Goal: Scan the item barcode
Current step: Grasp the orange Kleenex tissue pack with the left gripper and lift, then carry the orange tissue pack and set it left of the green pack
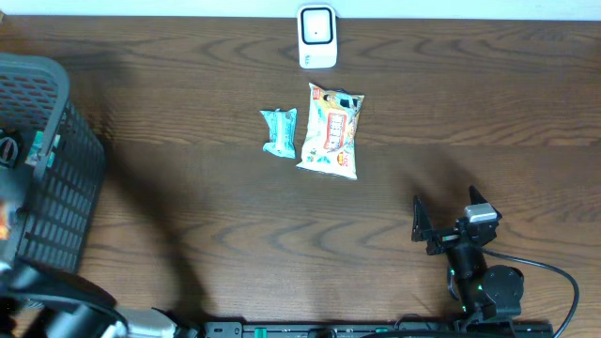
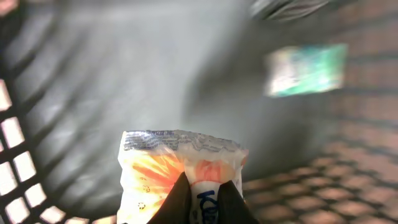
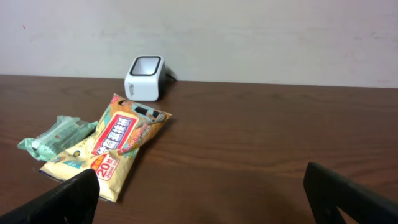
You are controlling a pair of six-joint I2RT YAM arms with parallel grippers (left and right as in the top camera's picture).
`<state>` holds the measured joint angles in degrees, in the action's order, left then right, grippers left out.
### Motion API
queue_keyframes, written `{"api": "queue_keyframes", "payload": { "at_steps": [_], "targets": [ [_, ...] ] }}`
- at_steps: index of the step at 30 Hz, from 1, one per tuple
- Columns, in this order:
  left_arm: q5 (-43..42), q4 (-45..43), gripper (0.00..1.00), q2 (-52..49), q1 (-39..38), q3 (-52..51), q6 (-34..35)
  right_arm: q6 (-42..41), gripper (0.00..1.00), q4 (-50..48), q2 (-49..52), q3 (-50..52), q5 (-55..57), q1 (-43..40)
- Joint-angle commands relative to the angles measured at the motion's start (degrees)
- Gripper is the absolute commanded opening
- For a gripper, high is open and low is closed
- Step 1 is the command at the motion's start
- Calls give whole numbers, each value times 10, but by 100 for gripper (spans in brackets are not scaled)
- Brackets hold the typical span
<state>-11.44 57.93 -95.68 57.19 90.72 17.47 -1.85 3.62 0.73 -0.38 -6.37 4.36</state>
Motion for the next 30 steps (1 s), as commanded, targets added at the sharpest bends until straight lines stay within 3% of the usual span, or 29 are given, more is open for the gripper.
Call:
{"api": "queue_keyframes", "payload": {
  "at_steps": [1,8,14,25,30],
  "targets": [
    [-91,-29,8,54,0,22,66,8,99,2,-2,0,0,2],
    [-191,-113,8,143,-1,22,211,8,99,2,-2,0,0,2],
    [-292,-166,8,154,-33,22,288,8,99,2,-2,0,0,2],
    [-357,-308,7,160,-144,22,291,8,99,2,-2,0,0,2],
    [-374,-306,7,160,-233,22,265,8,99,2,-2,0,0,2]
  ]
}}
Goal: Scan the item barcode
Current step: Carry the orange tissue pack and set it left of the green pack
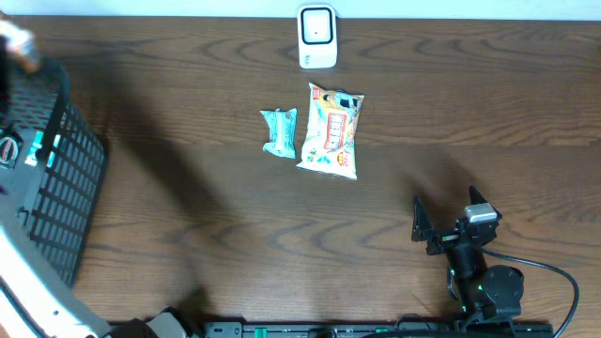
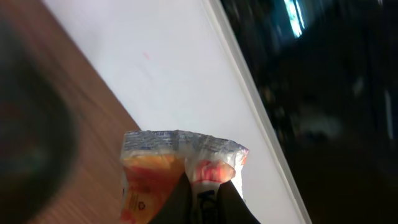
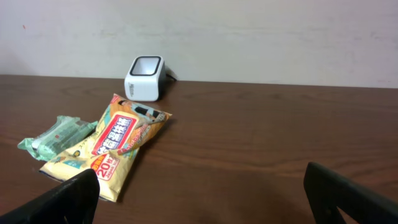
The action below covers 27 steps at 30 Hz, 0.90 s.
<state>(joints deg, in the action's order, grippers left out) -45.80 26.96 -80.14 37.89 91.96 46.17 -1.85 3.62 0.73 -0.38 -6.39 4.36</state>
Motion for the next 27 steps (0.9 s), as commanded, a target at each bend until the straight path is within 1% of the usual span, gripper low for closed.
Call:
{"api": "queue_keyframes", "payload": {
  "at_steps": [1,6,8,14,17,19,21,24,26,27],
  "targets": [
    [-30,9,7,4,-62,9,-46,8,99,2,-2,0,0,2],
    [-20,33,8,-2,-173,5,-178,8,99,2,-2,0,0,2],
    [15,54,8,-8,-219,1,-219,8,99,2,-2,0,0,2],
    [165,137,7,-45,-329,1,-319,8,99,2,-2,0,0,2],
    [225,158,8,-73,-368,0,-362,8,99,2,-2,0,0,2],
    [259,167,7,-97,-390,0,-369,8,99,2,-2,0,0,2],
    [260,167,8,-121,-407,0,-400,8,99,2,-2,0,0,2],
    [260,171,8,-160,-429,0,-472,8,99,2,-2,0,0,2],
    [261,176,8,-185,-438,0,-494,8,99,2,-2,0,0,2],
    [268,178,8,-198,-440,0,-494,8,99,2,-2,0,0,2]
  ]
}}
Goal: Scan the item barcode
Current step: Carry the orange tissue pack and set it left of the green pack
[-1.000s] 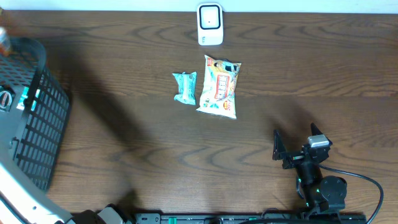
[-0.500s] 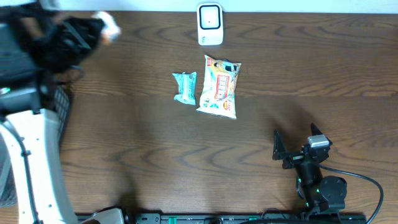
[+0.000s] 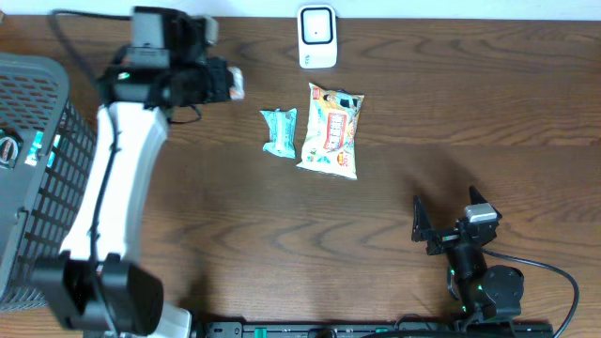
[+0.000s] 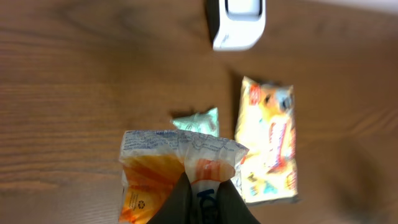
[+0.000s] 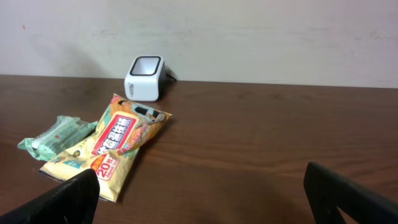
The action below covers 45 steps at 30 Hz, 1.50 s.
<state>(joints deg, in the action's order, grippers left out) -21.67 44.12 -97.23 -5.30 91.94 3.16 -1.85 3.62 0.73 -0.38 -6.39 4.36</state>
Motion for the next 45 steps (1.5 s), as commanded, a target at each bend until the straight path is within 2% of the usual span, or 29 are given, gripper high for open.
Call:
{"api": "queue_keyframes", "payload": {
  "at_steps": [1,6,22,23,24,25,30,36,39,42,45],
  "targets": [
    [45,9,8,-39,-10,1,-63,8,99,2,-2,0,0,2],
    [122,26,8,-99,-12,0,-63,8,99,2,-2,0,0,2],
    [120,-15,9,-202,-18,0,-54,8,99,2,-2,0,0,2],
    [120,-17,17,-204,-18,0,-54,8,99,2,-2,0,0,2],
    [120,-18,33,-204,-18,0,-53,8,99,2,-2,0,0,2],
    [118,-20,36,-204,-18,0,-49,8,99,2,-2,0,0,2],
    [118,-39,38,-204,-18,1,5,8,99,2,-2,0,0,2],
    [119,-37,39,-180,-17,9,5,8,99,2,-2,0,0,2],
    [119,-42,39,-140,-15,11,1,8,99,2,-2,0,0,2],
    [119,-54,48,-82,-7,12,-18,8,99,2,-2,0,0,2],
    [120,-74,50,-21,5,12,-21,8,99,2,-2,0,0,2]
  ]
}}
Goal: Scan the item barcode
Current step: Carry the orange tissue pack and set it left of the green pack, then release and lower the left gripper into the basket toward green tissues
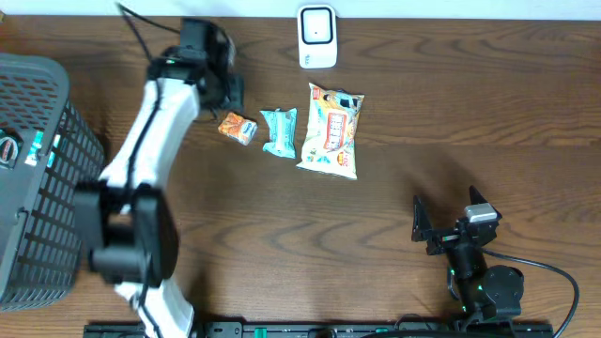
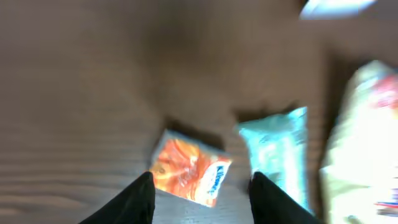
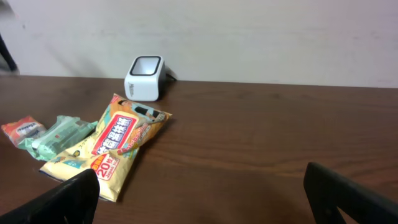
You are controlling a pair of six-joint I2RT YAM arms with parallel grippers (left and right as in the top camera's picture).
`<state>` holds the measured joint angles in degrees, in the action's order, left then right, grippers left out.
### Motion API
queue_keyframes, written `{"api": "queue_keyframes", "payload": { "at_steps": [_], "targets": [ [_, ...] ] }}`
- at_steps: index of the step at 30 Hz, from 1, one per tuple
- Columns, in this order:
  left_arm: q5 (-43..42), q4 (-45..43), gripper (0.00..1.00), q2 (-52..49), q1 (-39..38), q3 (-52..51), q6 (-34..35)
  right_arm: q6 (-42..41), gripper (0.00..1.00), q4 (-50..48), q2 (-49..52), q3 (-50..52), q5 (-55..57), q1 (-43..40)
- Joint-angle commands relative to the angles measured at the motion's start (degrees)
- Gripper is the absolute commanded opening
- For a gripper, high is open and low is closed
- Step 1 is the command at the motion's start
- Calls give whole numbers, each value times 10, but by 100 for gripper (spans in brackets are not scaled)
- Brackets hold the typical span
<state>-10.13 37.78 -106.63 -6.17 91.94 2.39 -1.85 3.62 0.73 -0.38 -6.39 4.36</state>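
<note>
A small orange packet (image 1: 237, 128) lies flat on the wooden table, left of a teal packet (image 1: 279, 130) and a large yellow snack bag (image 1: 331, 130). The white barcode scanner (image 1: 317, 37) stands at the table's far edge. My left gripper (image 2: 200, 198) hangs open just above the orange packet (image 2: 189, 176), its black fingers (image 2: 135, 200) apart with nothing between them. In the right wrist view the orange packet (image 3: 22, 130) sits at the far left. My right gripper (image 3: 202, 190) rests open near the table's front right, holding nothing.
A dark mesh basket (image 1: 38, 178) with more items stands at the table's left end. The left arm (image 1: 155, 141) stretches from the front left across to the packets. A cable (image 1: 554, 272) runs beside the right arm's base.
The left gripper was shut on the orange packet, held above the table left of the scanner. Now it is open and the packet lies on the table beside the teal packet.
First my left gripper was shut on the orange packet inside the basket. Then it held the packet high, out of the basket. Later it carried the packet over the table near the scanner. Now the packet lies released beside the teal one. The right arm stayed still.
</note>
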Motion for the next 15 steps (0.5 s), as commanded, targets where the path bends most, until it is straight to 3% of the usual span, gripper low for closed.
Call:
{"api": "queue_keyframes", "payload": {
  "at_steps": [1,5,9,11,12,15],
  "targets": [
    [4,-21,50,98,20,12,-13,8,99,2,-2,0,0,2],
    [8,-60,62,177,48,12,-13,8,99,2,-2,0,0,2],
    [8,-95,64,242,87,12,-13,8,99,2,-2,0,0,2],
    [8,-106,77,265,108,12,-13,8,99,2,-2,0,0,2],
    [8,-111,98,276,121,12,-13,8,99,2,-2,0,0,2],
    [8,-110,98,299,160,12,-13,8,99,2,-2,0,0,2]
  ]
}}
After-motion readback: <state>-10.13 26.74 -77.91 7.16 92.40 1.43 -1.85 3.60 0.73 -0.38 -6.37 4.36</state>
